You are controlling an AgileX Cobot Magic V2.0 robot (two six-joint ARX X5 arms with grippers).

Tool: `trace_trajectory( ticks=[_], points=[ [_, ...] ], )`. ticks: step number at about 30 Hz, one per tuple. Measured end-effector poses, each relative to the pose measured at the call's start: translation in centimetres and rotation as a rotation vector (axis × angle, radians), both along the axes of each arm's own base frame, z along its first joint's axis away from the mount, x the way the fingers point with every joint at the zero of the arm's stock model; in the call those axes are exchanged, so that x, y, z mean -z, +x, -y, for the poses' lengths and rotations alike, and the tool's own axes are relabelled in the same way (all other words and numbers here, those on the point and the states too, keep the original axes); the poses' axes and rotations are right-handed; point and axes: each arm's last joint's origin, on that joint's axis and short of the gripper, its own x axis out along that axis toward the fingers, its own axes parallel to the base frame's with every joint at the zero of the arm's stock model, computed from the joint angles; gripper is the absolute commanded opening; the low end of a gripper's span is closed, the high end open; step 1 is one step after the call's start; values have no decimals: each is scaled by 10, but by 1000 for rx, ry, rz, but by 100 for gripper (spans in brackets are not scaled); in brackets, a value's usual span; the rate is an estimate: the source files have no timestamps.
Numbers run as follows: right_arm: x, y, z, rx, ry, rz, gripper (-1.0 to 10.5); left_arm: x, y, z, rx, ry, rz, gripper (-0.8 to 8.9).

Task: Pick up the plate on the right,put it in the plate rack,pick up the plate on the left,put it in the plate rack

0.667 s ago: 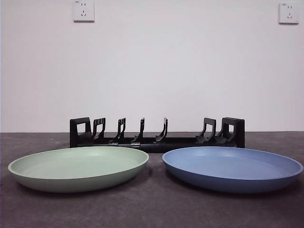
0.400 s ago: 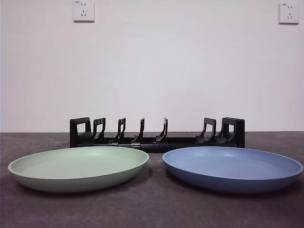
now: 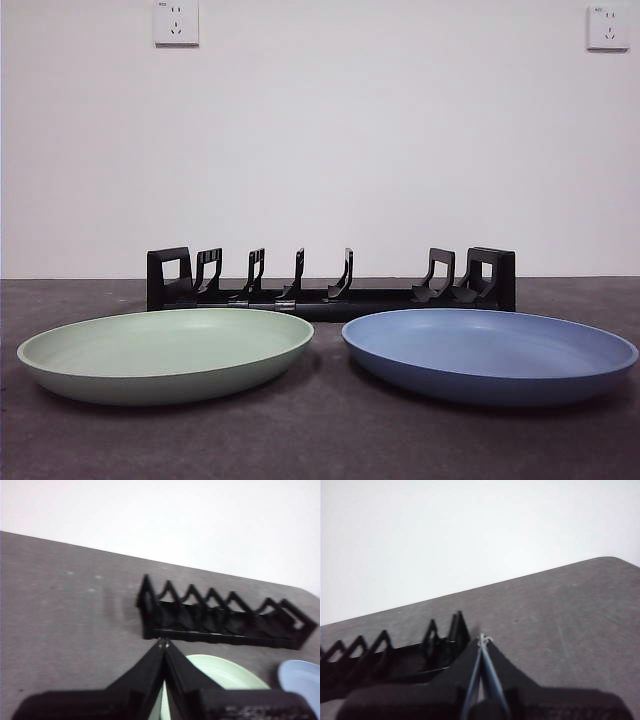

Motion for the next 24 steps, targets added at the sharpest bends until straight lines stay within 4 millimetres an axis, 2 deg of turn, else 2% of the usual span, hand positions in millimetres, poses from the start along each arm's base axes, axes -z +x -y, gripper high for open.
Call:
trace_trajectory(
  ticks=[10,16,24],
  points=[
    [-75,-2,-5,-184,-18,-245,-11,-66,6,4,188,-41,-106,-6],
    [-116,2,-8,-335,-68,-396,-11,-96,7,7,311,-27,-192,-6],
    [-144,4,-10,-442,-97,-558,-11,-119,0,15,443,33,-296,-6]
  ],
)
